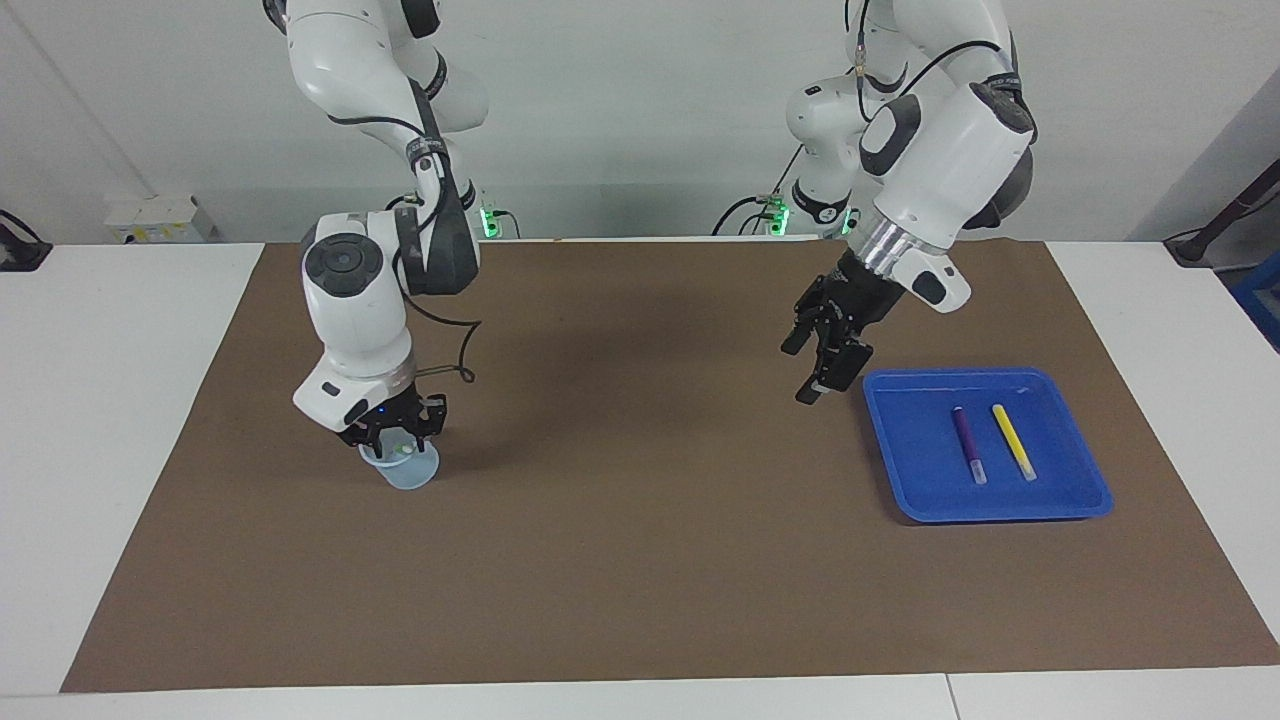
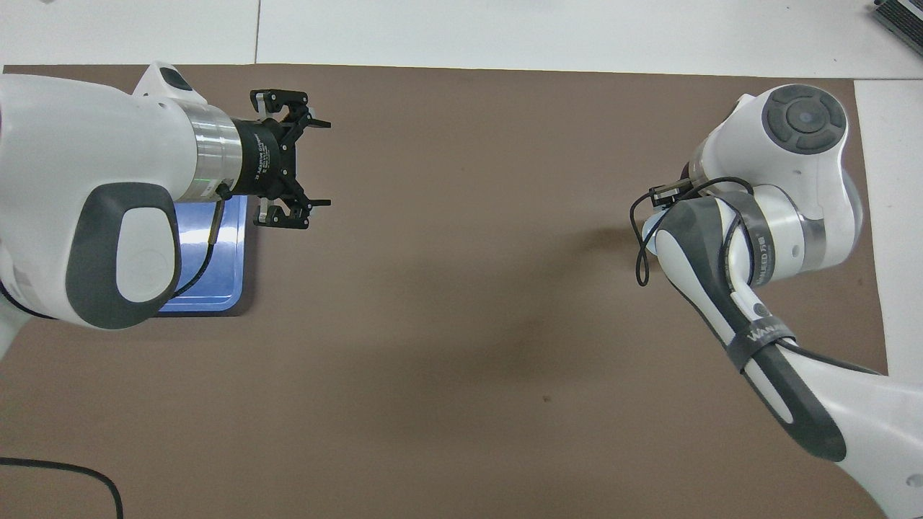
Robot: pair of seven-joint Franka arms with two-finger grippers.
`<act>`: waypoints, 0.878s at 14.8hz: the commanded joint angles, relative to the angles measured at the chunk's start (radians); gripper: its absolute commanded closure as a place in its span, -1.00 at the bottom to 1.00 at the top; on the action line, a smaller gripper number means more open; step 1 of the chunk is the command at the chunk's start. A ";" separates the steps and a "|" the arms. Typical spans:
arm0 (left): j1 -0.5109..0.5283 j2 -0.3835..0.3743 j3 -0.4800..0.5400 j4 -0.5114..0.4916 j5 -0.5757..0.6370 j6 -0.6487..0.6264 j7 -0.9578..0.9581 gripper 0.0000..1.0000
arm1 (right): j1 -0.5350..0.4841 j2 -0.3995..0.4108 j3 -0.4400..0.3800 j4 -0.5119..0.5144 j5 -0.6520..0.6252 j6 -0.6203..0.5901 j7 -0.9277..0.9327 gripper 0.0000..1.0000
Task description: Right arm passes pens to left for tray arrangement
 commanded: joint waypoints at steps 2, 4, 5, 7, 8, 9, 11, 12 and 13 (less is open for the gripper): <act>-0.007 -0.035 0.010 -0.030 -0.005 0.016 -0.017 -1.00 | -0.005 0.015 0.004 0.012 -0.018 0.018 -0.012 -0.03; -0.018 -0.036 0.010 -0.034 -0.005 0.012 -0.037 -1.00 | 0.001 0.021 0.004 0.010 -0.016 0.024 -0.009 -0.03; -0.028 -0.038 0.010 -0.039 -0.003 0.014 -0.038 -1.00 | 0.001 0.022 0.004 0.009 -0.016 0.024 -0.009 -0.02; -0.027 -0.038 0.012 -0.036 -0.003 0.016 -0.037 -1.00 | 0.003 0.022 0.004 0.007 -0.016 0.024 -0.009 0.10; -0.025 -0.036 0.012 -0.033 -0.003 0.016 -0.038 -1.00 | 0.003 0.022 0.004 0.007 -0.016 0.023 -0.009 0.15; -0.028 -0.036 0.010 -0.033 -0.003 0.019 -0.038 -1.00 | 0.001 0.022 0.004 0.006 -0.016 0.024 -0.009 0.21; -0.032 -0.039 0.010 -0.042 -0.003 0.016 -0.038 -1.00 | 0.001 0.022 0.004 0.004 -0.016 0.021 -0.009 0.28; -0.032 -0.042 0.010 -0.050 -0.003 0.016 -0.038 -1.00 | 0.001 0.022 0.004 0.003 -0.016 0.021 -0.009 0.29; -0.032 -0.044 0.010 -0.048 -0.003 0.016 -0.038 -1.00 | 0.001 0.022 0.004 0.004 -0.016 0.015 -0.009 0.31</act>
